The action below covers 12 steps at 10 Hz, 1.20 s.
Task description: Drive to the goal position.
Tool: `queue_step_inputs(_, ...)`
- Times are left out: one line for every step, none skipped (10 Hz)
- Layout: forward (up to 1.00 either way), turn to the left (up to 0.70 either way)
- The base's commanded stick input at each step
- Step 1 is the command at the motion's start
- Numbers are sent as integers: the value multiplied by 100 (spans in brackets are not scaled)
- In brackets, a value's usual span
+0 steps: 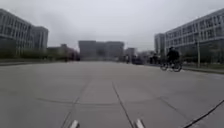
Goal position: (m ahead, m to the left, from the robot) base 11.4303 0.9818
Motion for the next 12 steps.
queue_step_inputs(100,0)
queue_step_inputs(100,0)
queue_step_inputs(100,0)
queue_step_inputs(100,0)
queue_step_inputs(100,0)
queue_step_inputs(100,0)
queue_step_inputs(100,0)
queue_step_inputs(100,0)
queue_step_inputs(100,-18)
queue_step_inputs(100,-32)
queue_step_inputs(100,-40)
queue_step_inputs(100,-40)
